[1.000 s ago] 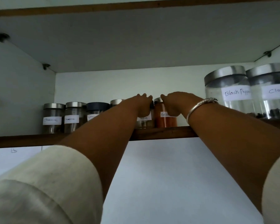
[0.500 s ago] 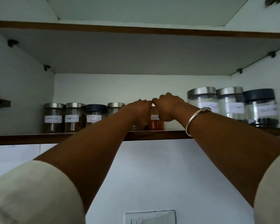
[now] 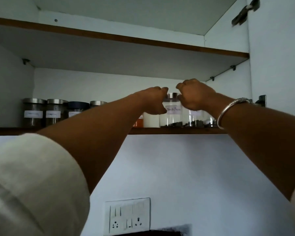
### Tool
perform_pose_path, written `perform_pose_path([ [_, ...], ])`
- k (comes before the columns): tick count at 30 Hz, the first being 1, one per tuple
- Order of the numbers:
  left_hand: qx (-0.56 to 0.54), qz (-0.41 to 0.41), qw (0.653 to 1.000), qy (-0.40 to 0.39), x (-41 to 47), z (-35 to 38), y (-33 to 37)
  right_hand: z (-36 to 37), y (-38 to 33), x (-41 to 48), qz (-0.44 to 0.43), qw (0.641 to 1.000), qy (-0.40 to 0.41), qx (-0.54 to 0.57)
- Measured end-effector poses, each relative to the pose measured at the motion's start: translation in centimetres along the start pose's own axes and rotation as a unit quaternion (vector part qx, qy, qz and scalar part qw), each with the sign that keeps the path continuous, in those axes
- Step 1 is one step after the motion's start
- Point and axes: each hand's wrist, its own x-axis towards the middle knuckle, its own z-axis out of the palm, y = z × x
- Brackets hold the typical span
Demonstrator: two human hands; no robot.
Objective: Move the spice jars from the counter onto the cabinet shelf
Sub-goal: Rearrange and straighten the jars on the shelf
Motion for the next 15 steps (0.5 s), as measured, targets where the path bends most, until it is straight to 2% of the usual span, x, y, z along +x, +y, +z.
perform_pose_path([
  [3, 0.004, -0.014, 1.0, 0.005, 0.8, -0.4, 1.8, -0.1, 3.0, -0.7, 0.018, 0.999, -0.028, 0.037],
  [8, 0.034, -0.039, 0.999, 0.003, 2.8, 0.3, 4.8, 1.5, 6.2, -1.2, 0.002, 0.995, -0.064, 0.073],
  [15, 0.111, -0.085, 0.99, -0.003, 4.5, 1.9, 5.5, 3.5, 6.9, -0.2, -0.051, 0.993, -0.023, 0.1],
])
